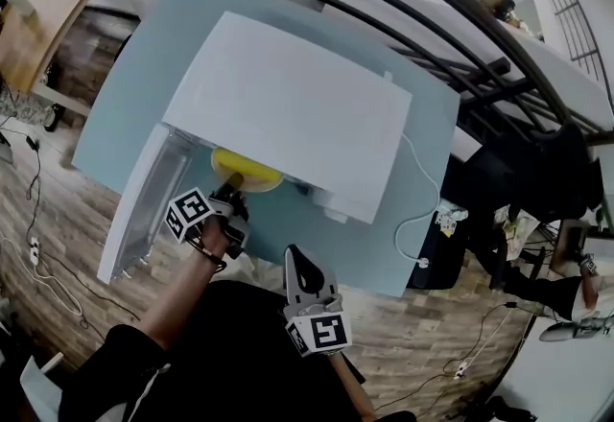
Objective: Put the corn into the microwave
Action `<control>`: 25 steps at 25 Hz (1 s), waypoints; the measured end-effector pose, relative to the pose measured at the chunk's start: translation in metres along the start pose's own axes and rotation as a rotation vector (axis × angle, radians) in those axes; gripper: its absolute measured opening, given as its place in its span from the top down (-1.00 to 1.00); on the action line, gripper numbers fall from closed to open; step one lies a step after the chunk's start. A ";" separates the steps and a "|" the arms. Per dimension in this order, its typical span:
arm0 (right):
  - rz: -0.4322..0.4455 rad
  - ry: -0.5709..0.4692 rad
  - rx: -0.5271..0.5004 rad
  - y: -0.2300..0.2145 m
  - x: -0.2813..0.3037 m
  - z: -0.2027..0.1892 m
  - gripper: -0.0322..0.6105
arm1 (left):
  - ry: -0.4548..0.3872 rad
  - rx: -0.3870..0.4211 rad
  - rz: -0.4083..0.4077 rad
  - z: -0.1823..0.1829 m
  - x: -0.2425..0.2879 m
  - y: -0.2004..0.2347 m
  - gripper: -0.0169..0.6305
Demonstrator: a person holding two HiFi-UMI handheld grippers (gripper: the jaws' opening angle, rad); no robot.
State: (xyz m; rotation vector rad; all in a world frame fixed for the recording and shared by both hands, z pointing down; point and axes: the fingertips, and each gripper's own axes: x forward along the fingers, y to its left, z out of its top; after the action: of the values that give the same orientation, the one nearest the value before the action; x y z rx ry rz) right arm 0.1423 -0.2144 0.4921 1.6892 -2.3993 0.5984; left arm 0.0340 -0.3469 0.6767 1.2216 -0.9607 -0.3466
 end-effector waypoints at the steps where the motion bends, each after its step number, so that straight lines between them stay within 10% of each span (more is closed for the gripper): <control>1: 0.002 0.002 -0.001 -0.001 0.001 0.001 0.87 | -0.003 -0.001 0.005 0.001 0.003 0.001 0.87; 25: -0.038 0.043 -0.010 -0.034 0.014 -0.002 0.87 | -0.019 -0.020 0.042 0.016 0.054 0.009 0.86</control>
State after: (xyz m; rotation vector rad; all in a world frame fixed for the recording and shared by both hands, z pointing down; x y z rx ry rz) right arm 0.1681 -0.2356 0.5069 1.6967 -2.3313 0.6100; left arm 0.0507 -0.3909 0.7081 1.1807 -0.9956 -0.3347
